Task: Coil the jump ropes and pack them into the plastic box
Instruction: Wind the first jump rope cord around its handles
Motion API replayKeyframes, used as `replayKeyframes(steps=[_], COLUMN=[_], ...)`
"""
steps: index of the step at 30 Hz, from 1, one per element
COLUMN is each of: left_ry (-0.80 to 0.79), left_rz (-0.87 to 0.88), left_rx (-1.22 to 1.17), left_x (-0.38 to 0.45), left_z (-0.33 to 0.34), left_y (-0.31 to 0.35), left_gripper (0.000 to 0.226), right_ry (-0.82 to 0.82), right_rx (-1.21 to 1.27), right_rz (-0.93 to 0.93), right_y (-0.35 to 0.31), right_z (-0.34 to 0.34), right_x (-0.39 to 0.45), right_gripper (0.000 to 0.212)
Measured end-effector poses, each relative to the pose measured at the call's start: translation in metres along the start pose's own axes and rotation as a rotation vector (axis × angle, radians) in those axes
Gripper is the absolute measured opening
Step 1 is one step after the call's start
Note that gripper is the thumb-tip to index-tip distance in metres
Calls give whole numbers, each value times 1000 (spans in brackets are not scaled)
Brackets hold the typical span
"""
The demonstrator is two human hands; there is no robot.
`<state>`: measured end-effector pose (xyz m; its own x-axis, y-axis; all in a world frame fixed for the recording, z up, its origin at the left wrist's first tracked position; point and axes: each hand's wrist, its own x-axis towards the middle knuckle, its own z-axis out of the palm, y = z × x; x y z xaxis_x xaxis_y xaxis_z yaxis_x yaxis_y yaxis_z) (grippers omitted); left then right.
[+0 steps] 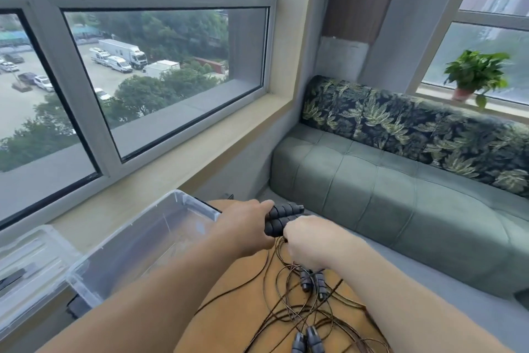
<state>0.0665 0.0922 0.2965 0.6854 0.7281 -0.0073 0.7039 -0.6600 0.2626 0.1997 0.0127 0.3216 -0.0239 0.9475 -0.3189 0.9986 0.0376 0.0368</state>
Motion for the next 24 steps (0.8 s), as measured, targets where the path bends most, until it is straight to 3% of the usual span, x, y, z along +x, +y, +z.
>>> replayKeyframes(steps=[6, 12, 16, 20, 24], left_ry=[-147, -345, -482, -584, -605], left_rz=[230, 272, 296, 321, 312], left_rx=[93, -141, -456, -666, -653], left_x=[-5, -7, -7, -4, -3], left_z=[-26, -41, -56, -69, -77], left_y=[23, 29, 29, 18, 13], left_gripper=[47, 40, 24, 36, 43], right_ry=[51, -99, -230, -299, -415], right_rx=[57, 798, 1290, 1431, 1512], right_rz=[-127, -70, -110, -111, -137], right_y=[17, 53, 72, 82, 83], right_z=[-39, -53, -39, -36, -42], right_x=[-15, -20, -11, -5, -2], right_gripper=[25, 24, 22, 17, 27])
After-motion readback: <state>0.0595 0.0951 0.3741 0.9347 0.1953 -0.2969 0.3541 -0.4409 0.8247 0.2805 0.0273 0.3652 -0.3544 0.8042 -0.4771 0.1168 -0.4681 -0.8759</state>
